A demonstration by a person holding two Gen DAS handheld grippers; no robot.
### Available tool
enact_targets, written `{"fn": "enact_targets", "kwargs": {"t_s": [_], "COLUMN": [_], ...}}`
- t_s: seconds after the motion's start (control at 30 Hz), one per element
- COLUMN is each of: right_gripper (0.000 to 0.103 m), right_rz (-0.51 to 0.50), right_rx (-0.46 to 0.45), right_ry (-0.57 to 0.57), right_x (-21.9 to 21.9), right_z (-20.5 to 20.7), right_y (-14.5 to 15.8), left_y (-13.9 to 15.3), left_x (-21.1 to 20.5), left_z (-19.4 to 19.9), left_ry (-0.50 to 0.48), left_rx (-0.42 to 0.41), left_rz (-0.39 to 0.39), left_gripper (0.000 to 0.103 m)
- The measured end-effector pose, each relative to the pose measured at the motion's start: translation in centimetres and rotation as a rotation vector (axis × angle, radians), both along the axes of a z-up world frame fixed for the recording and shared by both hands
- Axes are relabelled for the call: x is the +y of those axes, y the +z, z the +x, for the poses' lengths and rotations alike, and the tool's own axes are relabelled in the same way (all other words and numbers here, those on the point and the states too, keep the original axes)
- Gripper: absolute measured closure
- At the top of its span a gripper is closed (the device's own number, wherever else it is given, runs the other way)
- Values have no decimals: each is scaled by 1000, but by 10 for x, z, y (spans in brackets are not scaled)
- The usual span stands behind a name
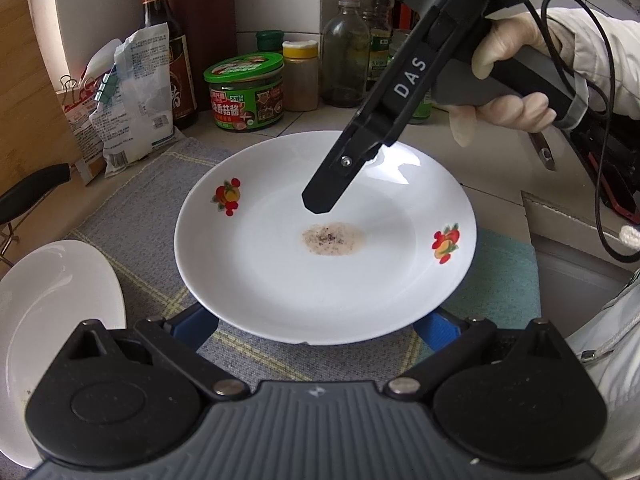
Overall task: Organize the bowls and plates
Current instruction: 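Carry the stained plate over the plate by the jars and lower it on top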
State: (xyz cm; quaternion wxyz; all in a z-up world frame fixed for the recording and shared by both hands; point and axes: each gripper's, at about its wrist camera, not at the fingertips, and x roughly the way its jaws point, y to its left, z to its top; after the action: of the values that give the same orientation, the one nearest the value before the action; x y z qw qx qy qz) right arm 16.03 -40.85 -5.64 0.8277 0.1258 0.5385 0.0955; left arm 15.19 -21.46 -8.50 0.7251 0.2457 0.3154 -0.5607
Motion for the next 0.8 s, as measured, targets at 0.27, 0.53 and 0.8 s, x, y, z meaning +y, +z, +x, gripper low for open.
{"fn": "enact_targets", "kwargs": {"t_s": [0.27,0.53,0.8], "right_gripper": [7,6,5], "right_rz": [1,15,32], "right_rx": [32,37,34], "right_ry": [-14,-27,-52], "right_x": [0,-3,-5], "right_z": [2,-4,-12], "right_y": [-5,-2,3], "left_y": [-1,-2,-3], "left_x": [-1,-2,-4], "left_z": [4,5,8], "left_ry": [1,-2,-6], "left_rx": [-5,-17,-25], "left_rz": [9,20,30], "left_gripper": [1,1,1]}}
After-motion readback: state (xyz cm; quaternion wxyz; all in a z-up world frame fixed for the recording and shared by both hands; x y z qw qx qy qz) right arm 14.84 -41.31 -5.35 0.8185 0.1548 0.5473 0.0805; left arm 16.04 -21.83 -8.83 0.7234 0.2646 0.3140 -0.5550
